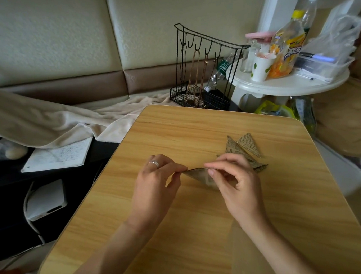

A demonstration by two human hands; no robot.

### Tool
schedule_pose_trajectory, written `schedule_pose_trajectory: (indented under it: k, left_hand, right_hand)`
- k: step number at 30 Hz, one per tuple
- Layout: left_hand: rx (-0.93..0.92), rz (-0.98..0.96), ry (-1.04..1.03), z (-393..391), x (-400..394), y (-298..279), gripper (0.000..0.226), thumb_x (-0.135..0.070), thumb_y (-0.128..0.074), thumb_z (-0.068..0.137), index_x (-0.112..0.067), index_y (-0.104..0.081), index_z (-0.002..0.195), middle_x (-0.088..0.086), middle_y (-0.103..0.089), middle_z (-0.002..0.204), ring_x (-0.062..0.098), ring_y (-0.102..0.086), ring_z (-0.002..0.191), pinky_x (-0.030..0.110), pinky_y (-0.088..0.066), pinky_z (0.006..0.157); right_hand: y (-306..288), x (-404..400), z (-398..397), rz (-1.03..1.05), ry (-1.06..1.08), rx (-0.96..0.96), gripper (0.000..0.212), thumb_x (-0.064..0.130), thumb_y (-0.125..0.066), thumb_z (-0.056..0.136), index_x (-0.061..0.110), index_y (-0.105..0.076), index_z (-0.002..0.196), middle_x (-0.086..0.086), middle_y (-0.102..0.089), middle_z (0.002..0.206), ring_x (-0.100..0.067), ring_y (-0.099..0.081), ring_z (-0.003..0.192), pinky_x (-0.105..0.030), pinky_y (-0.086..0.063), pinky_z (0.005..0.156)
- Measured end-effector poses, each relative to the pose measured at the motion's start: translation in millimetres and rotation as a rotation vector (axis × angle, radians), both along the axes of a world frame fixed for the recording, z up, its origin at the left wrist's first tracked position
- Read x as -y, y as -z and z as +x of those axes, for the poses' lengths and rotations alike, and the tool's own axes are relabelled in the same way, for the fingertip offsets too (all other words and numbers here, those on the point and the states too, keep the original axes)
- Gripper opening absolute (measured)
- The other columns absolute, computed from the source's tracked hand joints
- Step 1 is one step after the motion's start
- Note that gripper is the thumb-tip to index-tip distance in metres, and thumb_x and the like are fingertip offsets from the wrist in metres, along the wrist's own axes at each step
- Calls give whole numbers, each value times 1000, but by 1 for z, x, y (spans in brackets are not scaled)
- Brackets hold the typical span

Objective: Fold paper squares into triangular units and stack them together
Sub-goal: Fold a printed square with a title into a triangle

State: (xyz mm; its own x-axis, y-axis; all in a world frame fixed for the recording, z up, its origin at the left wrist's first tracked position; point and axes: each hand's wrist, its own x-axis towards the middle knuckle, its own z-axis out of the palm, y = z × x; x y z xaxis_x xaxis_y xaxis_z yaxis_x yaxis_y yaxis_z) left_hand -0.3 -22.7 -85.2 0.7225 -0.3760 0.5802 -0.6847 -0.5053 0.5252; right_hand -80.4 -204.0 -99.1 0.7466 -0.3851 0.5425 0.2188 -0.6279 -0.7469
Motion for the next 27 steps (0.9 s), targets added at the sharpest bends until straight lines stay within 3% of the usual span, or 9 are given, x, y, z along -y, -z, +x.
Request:
schedule_pose_trajectory:
  k: [5,8,11,13,16,19,24,27]
  left_hand:
    - [15,62,-7,2,0,2,28,2,-80,79,-22,-80,92,-9,-65,87,11,-57,82,14,-39,68]
    - [2,123,4,3,0,4,32,7,-77,77,-22,-77,90,-8,-65,89,13,-55,84,23,-44,67]
    - [-43,218,29,4,-1,9,37,14,-70,75,-18,-78,90,-4,-68,94,19,-59,89,36,-52,70]
    - [-52,291,52,5,-3,12,37,14,-67,76,-17,-79,93,-1,-70,97,22,-61,93,42,-54,73]
    - [-39,359,79,5,-4,15,38,11,-68,78,-17,-79,100,0,-72,101,24,-61,98,42,-54,77]
    - [-51,361,76,6,-2,19,41,17,-69,73,-13,-80,99,4,-72,96,27,-61,95,42,-58,71]
    - [-29,433,67,-7,-1,23,39,18,-69,66,-6,-77,95,9,-73,93,31,-67,93,42,-62,63]
    - [1,459,66,-14,-4,23,39,12,-75,69,-6,-76,104,10,-75,104,30,-71,99,41,-64,74]
  right_hand:
    - [-1,-3,-2,-54,3,-21,17,2,-78,88,15,-83,98,-4,-59,112,-6,-61,103,-19,-50,90]
    - [1,-2,-1,-92,1,-39,23,-4,-76,87,16,-82,96,-1,-59,106,-8,-60,101,-21,-49,86]
    - [7,-3,-1,-77,-48,-180,38,-15,-61,83,17,-81,89,8,-66,98,-9,-64,93,-25,-49,77]
    - [12,-4,-1,-113,-54,-255,42,-17,-57,80,17,-80,85,11,-69,95,-7,-65,93,-28,-50,79]
    - [16,-4,0,-182,-46,-309,38,-13,-57,82,18,-79,86,11,-68,95,-7,-62,99,-27,-49,90]
    - [17,-3,-1,-282,-31,-293,33,-8,-59,84,18,-78,89,11,-67,96,-8,-59,99,-26,-48,91]
    - [23,-5,-4,-492,-35,-264,19,4,-60,87,15,-73,96,6,-67,113,-15,-59,108,-34,-49,97]
    - [26,-6,-3,-530,-55,-274,19,14,-55,95,18,-68,109,8,-66,113,-16,-59,106,-36,-50,94]
